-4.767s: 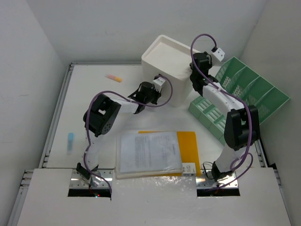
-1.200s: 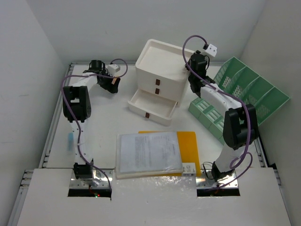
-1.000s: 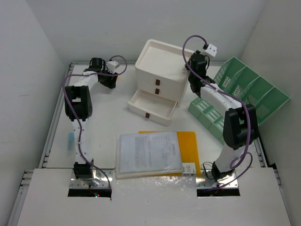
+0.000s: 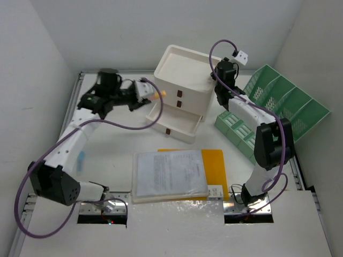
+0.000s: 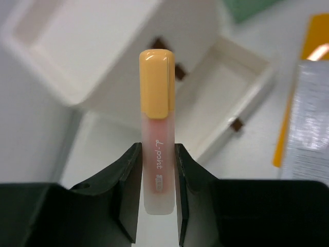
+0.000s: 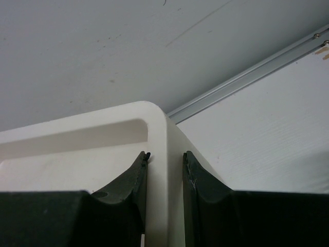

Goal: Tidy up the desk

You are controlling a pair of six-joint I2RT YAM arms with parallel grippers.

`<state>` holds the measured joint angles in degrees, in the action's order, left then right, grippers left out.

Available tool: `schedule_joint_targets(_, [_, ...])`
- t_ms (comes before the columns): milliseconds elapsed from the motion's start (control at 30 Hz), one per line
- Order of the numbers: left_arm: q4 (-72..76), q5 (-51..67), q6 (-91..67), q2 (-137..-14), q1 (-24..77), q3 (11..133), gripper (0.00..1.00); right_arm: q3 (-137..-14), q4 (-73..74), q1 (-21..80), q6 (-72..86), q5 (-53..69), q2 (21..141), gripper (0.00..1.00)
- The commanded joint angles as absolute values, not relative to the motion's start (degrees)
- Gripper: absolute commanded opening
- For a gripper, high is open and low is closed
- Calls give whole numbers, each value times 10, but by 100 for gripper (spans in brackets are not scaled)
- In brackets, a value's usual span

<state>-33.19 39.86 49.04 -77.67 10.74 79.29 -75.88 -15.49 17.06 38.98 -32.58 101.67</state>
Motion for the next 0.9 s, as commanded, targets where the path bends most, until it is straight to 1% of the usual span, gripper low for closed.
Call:
schedule_joint_targets(0, [-332, 357, 569, -832, 173, 724, 0, -725, -59, 187, 407, -286, 1031, 0])
schedule_joint_targets(133, [-263, 298, 555, -887, 239, 752, 0, -717, -62, 187, 400, -289, 1022, 0])
schedule_joint_targets(167, [-248, 286, 552, -909, 249, 754, 5, -718, -62, 187, 400, -288, 1023, 0])
schedule_joint_targets(200, [-226, 250, 544, -920, 262, 754, 14, -718, -62, 187, 400, -287, 1025, 0])
schedule_joint_targets(233, [-186, 230, 534, -932, 267, 753, 37, -717, -62, 186, 401, -286, 1025, 0])
schedule_joint_targets(267, [-172, 202, 513, -955, 272, 756, 48, -716, -62, 186, 400, -284, 1027, 0])
schedule_joint_targets(300, [-158, 191, 498, -967, 273, 759, 56, -715, -64, 187, 398, -283, 1026, 0])
schedule_joint_targets(333, [-145, 184, 468, -980, 273, 769, 91, -714, -65, 186, 397, -282, 1027, 0])
schedule_joint_targets(367, [-143, 175, 452, -981, 272, 774, 98, -715, -65, 186, 396, -281, 1027, 0])
schedule_joint_targets(500, [-118, 190, 372, -939, 272, 768, 100, -709, -77, 185, 392, -276, 1029, 0])
schedule_joint_targets(533, [-116, 185, 344, -906, 273, 765, 100, -705, -80, 183, 395, -273, 1029, 0])
schedule_joint_targets(600, [-119, 116, 315, -862, 270, 756, 100, -697, -89, 182, 397, -266, 1027, 0])
schedule_joint_targets(633, [-132, 86, 299, -819, 265, 755, 100, -697, -89, 180, 397, -263, 1027, 0])
schedule_joint_targets(667, [-167, 52, 295, -797, 236, 752, 100, -698, -86, 178, 400, -258, 1029, 0])
schedule_joint_targets(733, [-212, 71, 273, -744, 169, 747, 100, -703, -84, 171, 402, -235, 1034, 0])
schedule_joint_targets(767, [-240, 130, 267, -732, 70, 744, 100, -706, -81, 169, 402, -229, 1035, 0])
schedule_joint_targets(833, [-319, 165, 278, -716, -36, 721, 100, -713, -76, 166, 403, -220, 1039, 0])
schedule_joint_targets(867, [-344, 193, 298, -714, -125, 709, 100, -715, -75, 166, 402, -217, 1042, 0])
